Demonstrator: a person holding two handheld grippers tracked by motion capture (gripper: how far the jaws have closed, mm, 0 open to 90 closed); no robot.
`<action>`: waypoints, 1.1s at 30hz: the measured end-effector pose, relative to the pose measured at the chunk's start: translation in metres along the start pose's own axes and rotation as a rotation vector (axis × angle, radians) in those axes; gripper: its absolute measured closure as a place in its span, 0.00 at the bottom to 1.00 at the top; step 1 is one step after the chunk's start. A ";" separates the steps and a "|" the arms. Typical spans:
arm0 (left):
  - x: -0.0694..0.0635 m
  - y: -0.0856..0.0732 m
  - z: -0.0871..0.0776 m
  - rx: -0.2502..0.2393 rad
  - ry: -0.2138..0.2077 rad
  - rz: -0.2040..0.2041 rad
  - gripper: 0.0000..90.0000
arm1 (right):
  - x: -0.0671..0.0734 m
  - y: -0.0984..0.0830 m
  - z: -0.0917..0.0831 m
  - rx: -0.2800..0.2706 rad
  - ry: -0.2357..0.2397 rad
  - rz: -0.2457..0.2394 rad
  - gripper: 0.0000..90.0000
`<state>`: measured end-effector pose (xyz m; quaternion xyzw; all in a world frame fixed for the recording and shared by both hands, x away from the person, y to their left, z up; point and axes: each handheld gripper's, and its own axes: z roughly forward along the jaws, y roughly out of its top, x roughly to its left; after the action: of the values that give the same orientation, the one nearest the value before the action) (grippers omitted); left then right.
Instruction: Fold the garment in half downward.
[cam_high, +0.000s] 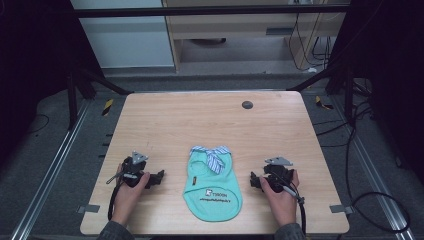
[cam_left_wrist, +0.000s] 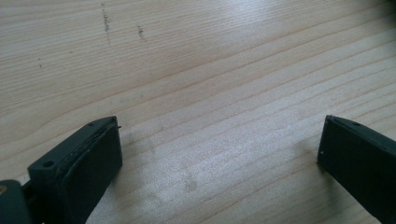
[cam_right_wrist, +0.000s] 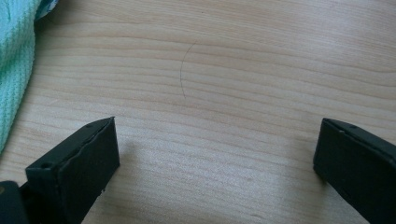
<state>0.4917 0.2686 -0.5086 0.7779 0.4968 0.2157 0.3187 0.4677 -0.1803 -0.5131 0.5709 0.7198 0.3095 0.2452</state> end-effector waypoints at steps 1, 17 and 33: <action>0.000 0.000 0.000 0.000 -0.001 0.002 0.00 | 0.000 0.000 0.000 0.000 0.000 0.000 0.00; -0.002 -0.006 -0.006 -0.002 -0.031 0.038 0.00 | -0.002 -0.001 -0.002 -0.003 0.013 -0.020 0.02; -0.022 0.050 -0.009 0.027 -0.157 0.100 0.11 | 0.006 0.036 -0.009 -0.029 0.116 -0.187 0.48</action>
<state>0.5084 0.2362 -0.4674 0.8205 0.4334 0.1630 0.3351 0.4843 -0.1702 -0.4805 0.4789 0.7784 0.3279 0.2393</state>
